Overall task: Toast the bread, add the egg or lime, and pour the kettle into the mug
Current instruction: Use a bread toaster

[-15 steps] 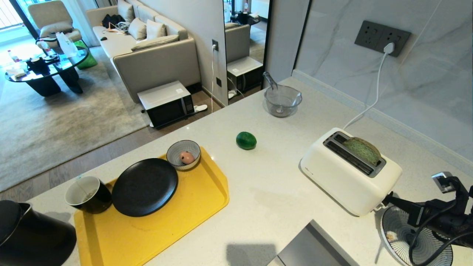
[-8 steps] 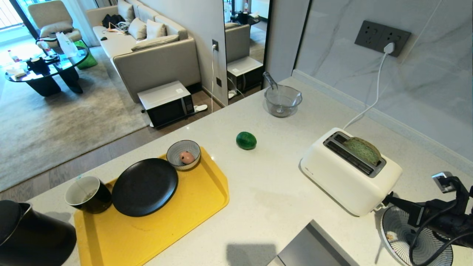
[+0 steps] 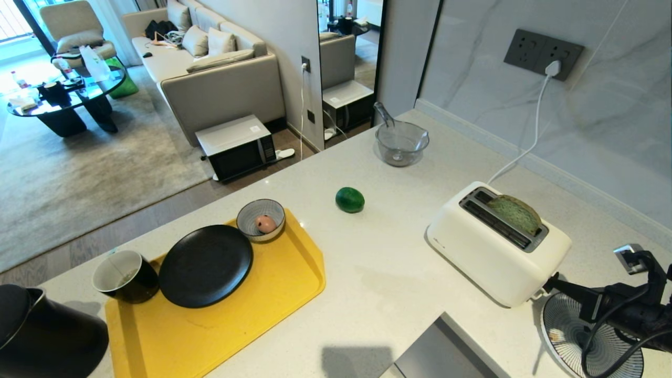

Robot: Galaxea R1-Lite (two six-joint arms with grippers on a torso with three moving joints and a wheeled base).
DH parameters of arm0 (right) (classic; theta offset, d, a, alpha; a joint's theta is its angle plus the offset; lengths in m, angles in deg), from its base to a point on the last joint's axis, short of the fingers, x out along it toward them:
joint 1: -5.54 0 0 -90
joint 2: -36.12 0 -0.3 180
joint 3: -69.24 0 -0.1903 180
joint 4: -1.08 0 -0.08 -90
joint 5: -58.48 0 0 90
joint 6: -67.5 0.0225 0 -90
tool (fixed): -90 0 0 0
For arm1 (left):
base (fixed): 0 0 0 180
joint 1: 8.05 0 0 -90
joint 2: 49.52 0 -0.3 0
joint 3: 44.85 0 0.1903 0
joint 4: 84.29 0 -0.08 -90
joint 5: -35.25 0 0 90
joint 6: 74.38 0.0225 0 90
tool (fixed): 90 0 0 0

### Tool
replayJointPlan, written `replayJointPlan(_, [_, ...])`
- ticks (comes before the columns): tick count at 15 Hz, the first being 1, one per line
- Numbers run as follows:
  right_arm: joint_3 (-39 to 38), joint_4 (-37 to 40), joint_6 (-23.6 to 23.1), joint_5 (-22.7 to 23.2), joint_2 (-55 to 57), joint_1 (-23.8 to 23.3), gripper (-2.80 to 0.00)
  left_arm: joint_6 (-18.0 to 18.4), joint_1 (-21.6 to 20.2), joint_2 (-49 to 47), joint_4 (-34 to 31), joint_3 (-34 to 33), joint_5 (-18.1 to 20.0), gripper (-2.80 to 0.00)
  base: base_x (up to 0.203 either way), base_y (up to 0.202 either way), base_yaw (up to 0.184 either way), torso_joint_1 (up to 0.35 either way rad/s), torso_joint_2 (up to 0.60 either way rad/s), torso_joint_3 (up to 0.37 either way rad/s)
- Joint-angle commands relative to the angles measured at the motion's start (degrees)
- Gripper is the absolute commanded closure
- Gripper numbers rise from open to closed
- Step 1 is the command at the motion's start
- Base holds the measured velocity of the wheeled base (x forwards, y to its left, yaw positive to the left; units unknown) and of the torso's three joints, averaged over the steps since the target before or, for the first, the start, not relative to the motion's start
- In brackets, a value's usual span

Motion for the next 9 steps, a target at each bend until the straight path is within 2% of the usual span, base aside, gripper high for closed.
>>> replayJointPlan(1, [0.03,-0.41,-0.02,0.15,-0.07,0.22,0.00,-0.02,-0.02,0.13,0.03,-0.79,-0.02,0.00,0.000,0.000,0.000,0.000,0.00,0.000])
replayJointPlan(9, [0.03,-0.41,-0.02,0.15,-0.07,0.28,0.00,-0.02,-0.02,0.13,0.03,-0.79,-0.02,0.00,0.000,0.000,0.000,0.000,0.00,0.000])
